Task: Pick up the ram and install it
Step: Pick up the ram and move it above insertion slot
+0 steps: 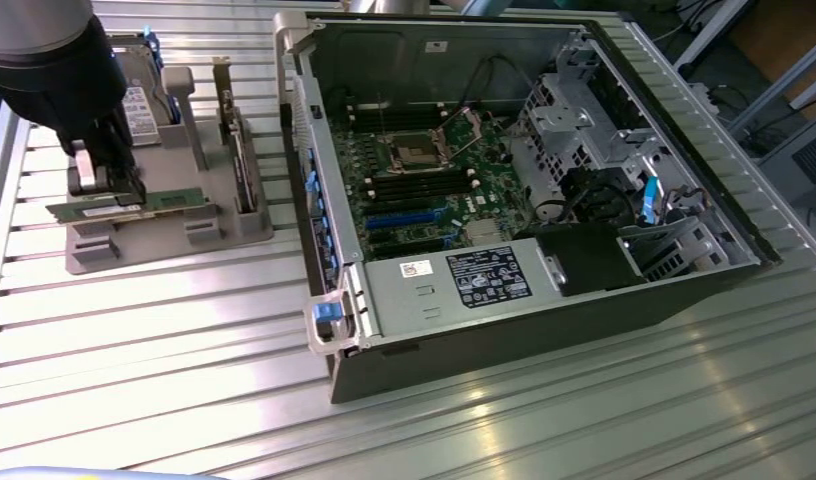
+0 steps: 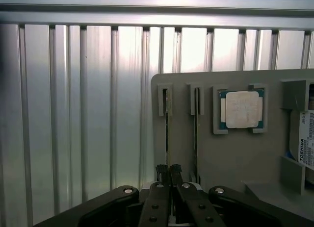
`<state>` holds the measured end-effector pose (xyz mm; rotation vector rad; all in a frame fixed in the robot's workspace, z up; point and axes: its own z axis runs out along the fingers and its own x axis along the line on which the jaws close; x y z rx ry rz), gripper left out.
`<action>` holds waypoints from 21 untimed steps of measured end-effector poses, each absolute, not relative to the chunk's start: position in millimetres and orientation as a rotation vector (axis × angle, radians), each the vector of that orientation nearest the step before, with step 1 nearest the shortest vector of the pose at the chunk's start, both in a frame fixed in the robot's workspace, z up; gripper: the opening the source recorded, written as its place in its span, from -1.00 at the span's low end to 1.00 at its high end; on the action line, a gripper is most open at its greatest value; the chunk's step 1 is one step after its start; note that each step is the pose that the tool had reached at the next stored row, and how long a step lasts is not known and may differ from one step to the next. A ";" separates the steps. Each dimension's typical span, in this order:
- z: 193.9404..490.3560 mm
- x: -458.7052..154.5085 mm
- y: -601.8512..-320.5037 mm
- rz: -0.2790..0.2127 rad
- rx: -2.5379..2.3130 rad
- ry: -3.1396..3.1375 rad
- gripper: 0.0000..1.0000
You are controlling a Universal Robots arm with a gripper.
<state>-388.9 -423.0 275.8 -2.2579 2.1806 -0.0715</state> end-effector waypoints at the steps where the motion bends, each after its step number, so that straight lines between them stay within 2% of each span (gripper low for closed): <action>1: 277.1 -388.9 -423.0 -0.071 -2.258 2.181 -0.76; 21: 309.3 -388.9 -423.0 -0.071 -2.258 2.181 -0.76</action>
